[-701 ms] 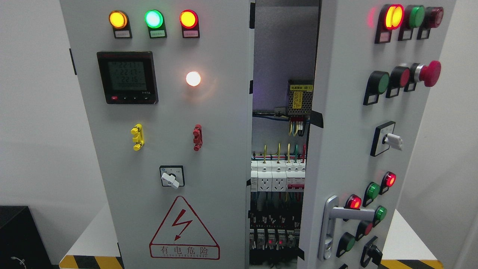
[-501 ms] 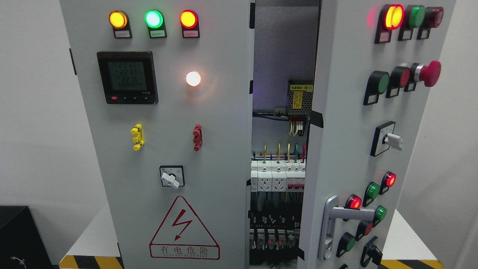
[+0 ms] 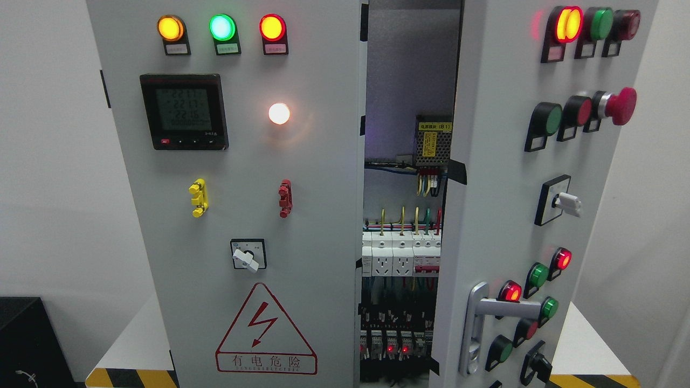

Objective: Open door with both hands

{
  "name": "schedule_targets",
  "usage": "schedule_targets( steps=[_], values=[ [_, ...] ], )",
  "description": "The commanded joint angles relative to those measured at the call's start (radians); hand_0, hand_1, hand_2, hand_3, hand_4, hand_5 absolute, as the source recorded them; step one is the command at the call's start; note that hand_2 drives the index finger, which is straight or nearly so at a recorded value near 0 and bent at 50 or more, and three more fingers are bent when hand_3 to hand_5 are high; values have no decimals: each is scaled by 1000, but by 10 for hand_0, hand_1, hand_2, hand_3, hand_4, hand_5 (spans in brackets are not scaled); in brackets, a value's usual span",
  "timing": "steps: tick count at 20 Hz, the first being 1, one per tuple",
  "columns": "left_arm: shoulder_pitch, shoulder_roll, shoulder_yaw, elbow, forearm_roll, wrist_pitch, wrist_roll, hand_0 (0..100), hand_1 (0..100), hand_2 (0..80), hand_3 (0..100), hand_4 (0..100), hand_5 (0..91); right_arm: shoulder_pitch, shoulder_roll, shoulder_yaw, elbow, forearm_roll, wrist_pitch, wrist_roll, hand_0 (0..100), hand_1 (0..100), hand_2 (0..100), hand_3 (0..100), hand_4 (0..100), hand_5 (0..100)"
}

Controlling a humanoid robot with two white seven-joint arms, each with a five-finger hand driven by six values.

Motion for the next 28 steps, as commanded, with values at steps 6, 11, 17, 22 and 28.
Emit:
schedule_targets(
  steps=[6, 11, 17, 22, 28],
  values=[
    [392, 825, -74, -1109, 1147, -49, -377, 0, 0, 0, 0, 0, 0, -1, 0, 0, 0, 1, 0, 0, 0, 0, 0, 0, 0, 0],
    [517, 1329, 79, -1259, 1478, -49, -568, 0, 0, 0, 0, 0, 0, 0, 0, 0, 0, 0, 0, 0, 0, 0, 0, 0, 0, 0],
    [517, 1404, 266, -1264, 1492, 0, -916, 0, 0, 0, 0, 0, 0, -1, 0, 0, 0, 0, 0, 0, 0, 0, 0, 0, 0, 0],
    [321, 1489, 290, -1329, 1528, 305, -914, 0, 0, 0, 0, 0, 0, 0, 0, 0, 0, 0, 0, 0, 0, 0, 0, 0, 0, 0],
    [-217, 1547, -209, -1481, 1551, 319, -904, 0, 0, 0, 0, 0, 0, 0, 0, 0, 0, 1, 0, 0, 0, 0, 0, 0, 0, 0]
  ],
)
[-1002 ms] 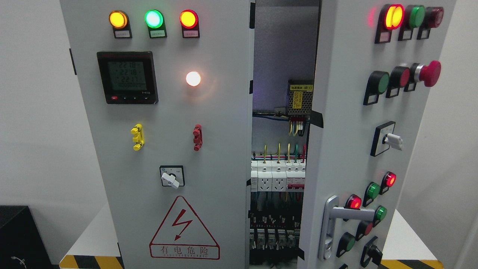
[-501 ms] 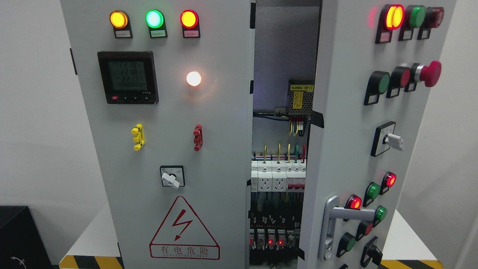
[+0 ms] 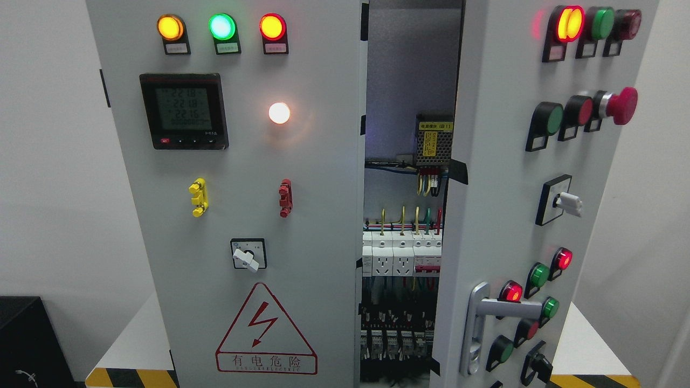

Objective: Open door with both hands

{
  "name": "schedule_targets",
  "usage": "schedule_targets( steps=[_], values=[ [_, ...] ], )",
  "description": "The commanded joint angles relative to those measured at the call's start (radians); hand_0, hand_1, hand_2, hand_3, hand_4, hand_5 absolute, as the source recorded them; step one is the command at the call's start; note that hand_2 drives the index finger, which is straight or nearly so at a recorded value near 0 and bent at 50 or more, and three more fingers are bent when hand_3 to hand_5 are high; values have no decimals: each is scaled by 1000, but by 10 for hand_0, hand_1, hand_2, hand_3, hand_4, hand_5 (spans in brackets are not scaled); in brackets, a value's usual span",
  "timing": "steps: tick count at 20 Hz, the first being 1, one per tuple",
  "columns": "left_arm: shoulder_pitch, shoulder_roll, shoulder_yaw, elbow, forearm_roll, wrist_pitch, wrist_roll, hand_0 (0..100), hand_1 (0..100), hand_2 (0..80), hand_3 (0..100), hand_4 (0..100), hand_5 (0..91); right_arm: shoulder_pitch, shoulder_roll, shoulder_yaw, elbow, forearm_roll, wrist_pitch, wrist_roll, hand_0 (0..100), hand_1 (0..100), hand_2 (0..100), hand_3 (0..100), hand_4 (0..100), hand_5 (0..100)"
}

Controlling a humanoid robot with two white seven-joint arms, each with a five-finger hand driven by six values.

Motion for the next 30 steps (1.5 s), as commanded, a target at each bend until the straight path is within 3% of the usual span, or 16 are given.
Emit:
schedule_targets(
  steps=[1, 6, 8, 10, 13, 17, 22, 25, 30],
  values=[
    [-507, 292, -460, -309, 69, 18, 5, 0, 0, 0, 0, 0, 0, 0, 1, 0, 0, -1, 0, 0, 0, 0, 0, 0, 0, 0],
    [-1090, 290, -1069, -399, 146, 18, 106, 0, 0, 0, 0, 0, 0, 0, -1, 0, 0, -1, 0, 0, 0, 0, 0, 0, 0, 0],
    [-1314, 232, -1306, -441, 148, 18, 147, 0, 0, 0, 0, 0, 0, 0, 1, 0, 0, -1, 0, 0, 0, 0, 0, 0, 0, 0],
    [-1501, 182, -1482, -478, 148, 22, 183, 0, 0, 0, 0, 0, 0, 0, -1, 0, 0, -1, 0, 0, 0, 0, 0, 0, 0, 0],
    [-1698, 79, -1686, -502, 149, 24, 261, 0, 0, 0, 0, 0, 0, 0, 1, 0, 0, -1, 0, 0, 0, 0, 0, 0, 0, 0],
    [-1858, -61, -1874, -502, 148, 19, 388, 0, 0, 0, 0, 0, 0, 0, -1, 0, 0, 1, 0, 0, 0, 0, 0, 0, 0, 0],
    [-1901, -252, -1914, -496, 174, 10, 558, 0, 0, 0, 0, 0, 0, 0, 1, 0, 0, -1, 0, 0, 0, 0, 0, 0, 0, 0],
    [-1941, -323, -1899, -496, 230, -13, 611, 0, 0, 0, 0, 0, 0, 0, -1, 0, 0, 1, 0, 0, 0, 0, 0, 0, 0, 0],
    [-1912, -447, -1772, -463, 235, -11, 672, 0, 0, 0, 0, 0, 0, 0, -1, 0, 0, -1, 0, 0, 0, 0, 0, 0, 0, 0]
  ],
)
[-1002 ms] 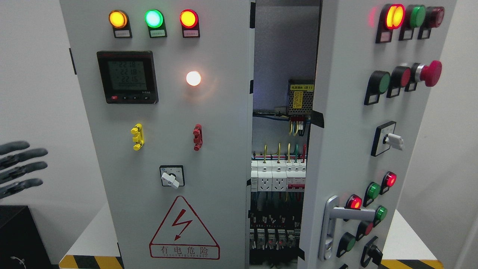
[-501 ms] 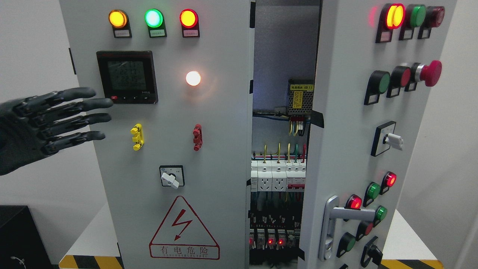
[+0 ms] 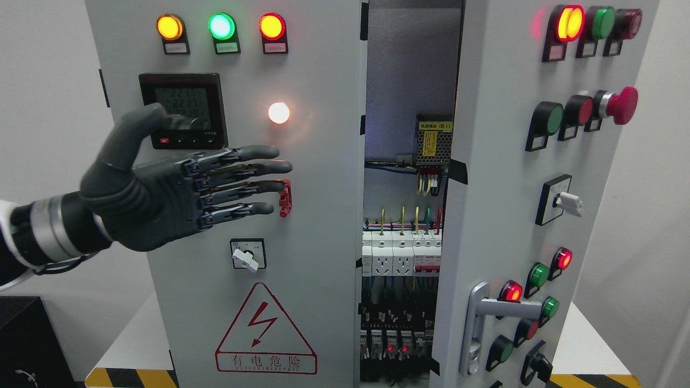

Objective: Open door with both hands
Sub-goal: 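Reach the left hand into the gap behind the ajar door's edge, then hook the door edge with the left hand and swing it outward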

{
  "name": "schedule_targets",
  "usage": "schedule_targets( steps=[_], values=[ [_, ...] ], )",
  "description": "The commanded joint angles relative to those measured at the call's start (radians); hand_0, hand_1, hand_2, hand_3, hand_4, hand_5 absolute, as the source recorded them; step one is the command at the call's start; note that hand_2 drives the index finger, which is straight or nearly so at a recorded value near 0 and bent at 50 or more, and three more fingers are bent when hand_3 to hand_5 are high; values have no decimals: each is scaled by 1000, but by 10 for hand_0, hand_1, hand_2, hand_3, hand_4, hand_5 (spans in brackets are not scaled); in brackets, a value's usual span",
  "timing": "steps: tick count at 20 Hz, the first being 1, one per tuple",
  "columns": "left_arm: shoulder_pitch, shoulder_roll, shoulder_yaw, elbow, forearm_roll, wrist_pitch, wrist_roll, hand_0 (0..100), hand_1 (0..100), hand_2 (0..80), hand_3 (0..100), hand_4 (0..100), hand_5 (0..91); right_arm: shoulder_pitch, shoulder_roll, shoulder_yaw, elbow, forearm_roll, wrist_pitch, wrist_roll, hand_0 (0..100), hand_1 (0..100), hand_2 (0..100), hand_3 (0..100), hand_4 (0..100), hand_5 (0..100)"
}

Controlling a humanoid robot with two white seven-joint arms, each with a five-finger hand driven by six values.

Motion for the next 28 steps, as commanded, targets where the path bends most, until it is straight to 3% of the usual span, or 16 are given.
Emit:
schedule_targets(
  steps=[1, 4, 10, 14, 19, 23, 28],
  values=[
    [-17, -304, -110, 6, 23, 0, 45, 0, 0, 0, 0, 0, 0, 0, 0, 0, 0, -1, 0, 0, 0, 0, 0, 0, 0, 0],
    [65, -391, 8, 29, 14, 12, 86, 0, 0, 0, 0, 0, 0, -1, 1, 0, 0, -1, 0, 0, 0, 0, 0, 0, 0, 0],
    [75, -500, 121, 49, -14, 51, 108, 0, 0, 0, 0, 0, 0, -1, 0, 0, 0, 1, 0, 0, 0, 0, 0, 0, 0, 0],
    [78, -601, 206, 103, -59, 131, 158, 0, 0, 0, 0, 0, 0, -1, 1, 0, 0, -1, 0, 0, 0, 0, 0, 0, 0, 0],
    [76, -664, 232, 103, -66, 138, 178, 0, 0, 0, 0, 0, 0, 0, 0, 0, 0, -1, 0, 0, 0, 0, 0, 0, 0, 0],
    [102, -718, 232, 89, -169, 143, 208, 0, 0, 0, 0, 0, 0, 0, 0, 0, 0, -1, 0, 0, 0, 0, 0, 0, 0, 0],
    [116, -807, 232, 60, -226, 189, 264, 0, 0, 0, 0, 0, 0, 0, 0, 0, 0, -1, 0, 0, 0, 0, 0, 0, 0, 0]
  ],
)
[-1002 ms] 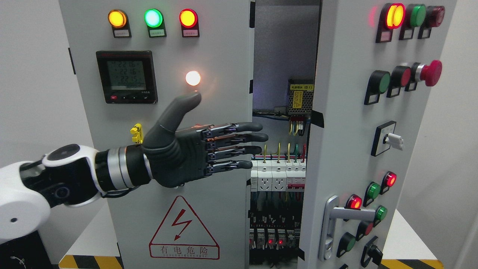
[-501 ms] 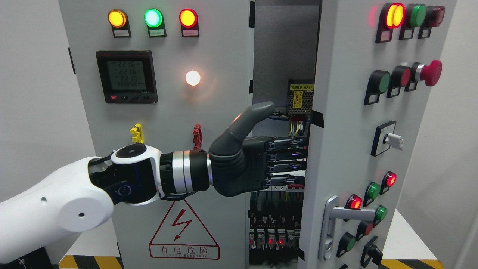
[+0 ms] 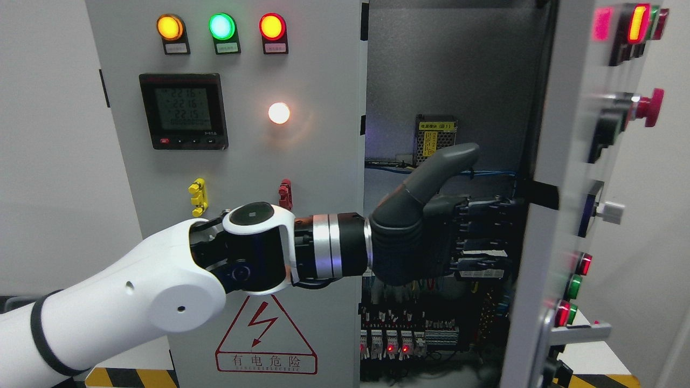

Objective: Open door with both hands
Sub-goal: 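Hook the door edge with the left hand and swing it outward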

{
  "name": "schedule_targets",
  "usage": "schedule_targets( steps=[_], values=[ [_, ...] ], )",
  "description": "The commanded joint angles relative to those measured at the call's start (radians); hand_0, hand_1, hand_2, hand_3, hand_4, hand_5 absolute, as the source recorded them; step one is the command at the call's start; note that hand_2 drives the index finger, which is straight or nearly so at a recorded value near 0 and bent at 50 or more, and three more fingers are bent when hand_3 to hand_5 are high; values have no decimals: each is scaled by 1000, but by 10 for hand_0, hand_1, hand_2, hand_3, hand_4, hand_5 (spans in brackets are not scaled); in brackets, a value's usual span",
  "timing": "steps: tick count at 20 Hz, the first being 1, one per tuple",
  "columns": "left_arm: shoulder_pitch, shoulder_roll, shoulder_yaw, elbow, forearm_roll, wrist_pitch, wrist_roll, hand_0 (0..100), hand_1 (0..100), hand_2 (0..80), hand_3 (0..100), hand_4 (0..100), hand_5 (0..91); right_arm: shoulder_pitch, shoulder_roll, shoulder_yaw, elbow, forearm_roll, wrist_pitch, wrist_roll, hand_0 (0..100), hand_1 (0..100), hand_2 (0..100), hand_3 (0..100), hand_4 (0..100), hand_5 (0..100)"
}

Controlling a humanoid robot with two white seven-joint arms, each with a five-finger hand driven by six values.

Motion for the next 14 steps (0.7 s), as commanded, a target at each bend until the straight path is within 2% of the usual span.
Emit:
schedule_targets(
  steps=[1, 5, 9, 14],
  values=[
    [16, -207, 47, -9, -66, 14, 26, 0, 0, 0, 0, 0, 0, 0, 0, 0, 0, 1, 0, 0, 0, 0, 0, 0, 0, 0],
    [17, -269, 45, 12, -85, 14, 31, 0, 0, 0, 0, 0, 0, 0, 0, 0, 0, -1, 0, 0, 0, 0, 0, 0, 0, 0],
    [22, -361, 38, 87, -115, 3, 101, 0, 0, 0, 0, 0, 0, 0, 1, 0, 0, -1, 0, 0, 0, 0, 0, 0, 0, 0],
    [14, -499, 39, 213, -116, 0, 132, 0, 0, 0, 0, 0, 0, 0, 1, 0, 0, 1, 0, 0, 0, 0, 0, 0, 0, 0]
  ],
)
